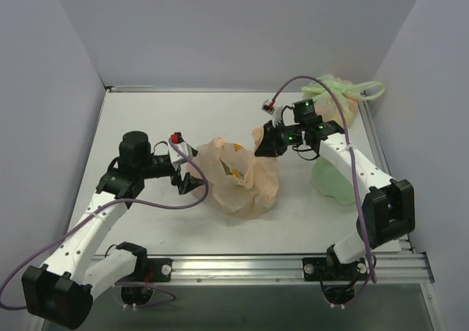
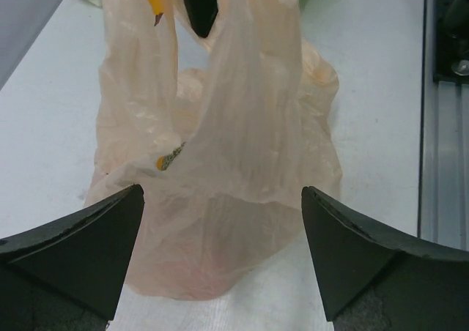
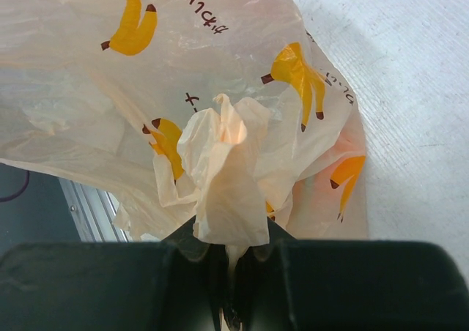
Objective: Place the fake fruits into the plastic bag and tie a complex knot
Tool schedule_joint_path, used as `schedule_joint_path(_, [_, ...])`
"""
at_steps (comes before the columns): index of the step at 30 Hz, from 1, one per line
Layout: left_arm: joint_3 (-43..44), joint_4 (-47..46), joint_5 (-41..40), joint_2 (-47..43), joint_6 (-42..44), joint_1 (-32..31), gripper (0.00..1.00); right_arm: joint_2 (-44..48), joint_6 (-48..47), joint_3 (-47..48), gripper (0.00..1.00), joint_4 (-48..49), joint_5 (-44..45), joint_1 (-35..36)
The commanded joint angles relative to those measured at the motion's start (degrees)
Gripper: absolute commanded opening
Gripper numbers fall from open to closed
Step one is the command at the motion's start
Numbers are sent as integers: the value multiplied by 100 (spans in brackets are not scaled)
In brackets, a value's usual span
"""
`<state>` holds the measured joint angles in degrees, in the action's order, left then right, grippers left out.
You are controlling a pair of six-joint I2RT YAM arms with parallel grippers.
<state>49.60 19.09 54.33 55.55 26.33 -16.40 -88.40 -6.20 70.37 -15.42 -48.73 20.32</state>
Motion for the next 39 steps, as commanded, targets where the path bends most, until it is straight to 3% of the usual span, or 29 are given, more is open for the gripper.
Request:
schedule_joint_path(1, [-232,-1810,-1150,165,-417,-362,97,226,-337,241,0,-198,-233,95])
schedule_joint_path(4, [-197,-2706,-1214,569,-891,-338,97,270,-618,223,0,-295,-225,174])
schedule_joint_path(7, [-40,-3288,-531,913,-1208,-267,97,315,-847,188,0,-400,-181,253])
schedule_joint_path(11, [224,-3315,278,1309,-1270,-372,98,315,-1058,179,0,-488,-207,271])
schedule_joint_path(22, [524,-3377,509,1968,-1840,-609,97,376,-1384,152,0,-602,-295,306])
schedule_joint_path(23, [550,-3333,578,2003,-1868,-636,92,376,-1384,170,0,-603,-304,298])
schedule_joint_path(24, [568,-3316,640,2056,-1885,-653,65,367,-1393,196,0,-611,-304,306])
schedule_joint_path(26, [577,-3272,904,2056,-1816,-671,49,341,-1376,223,0,-611,-286,306])
schedule_joint_path(28, [681,-3027,1289,1978,-1240,-671,25,297,-1410,310,0,-603,-242,306])
schedule_joint_path(29, [743,-2460,1387,1934,-992,-697,16,280,-1419,337,0,-611,-242,306])
schedule_joint_path(30, [813,-2184,1431,1864,-754,-724,0,262,-1454,398,0,-611,-286,315])
schedule_joint_path(35, [1024,-461,1608,1714,1100,-1127,0,183,-1954,758,0,-1014,-593,569])
schedule_joint_path(39, [1095,-310,1344,1914,1489,-1392,0,130,-2594,1049,0,-1647,-778,850])
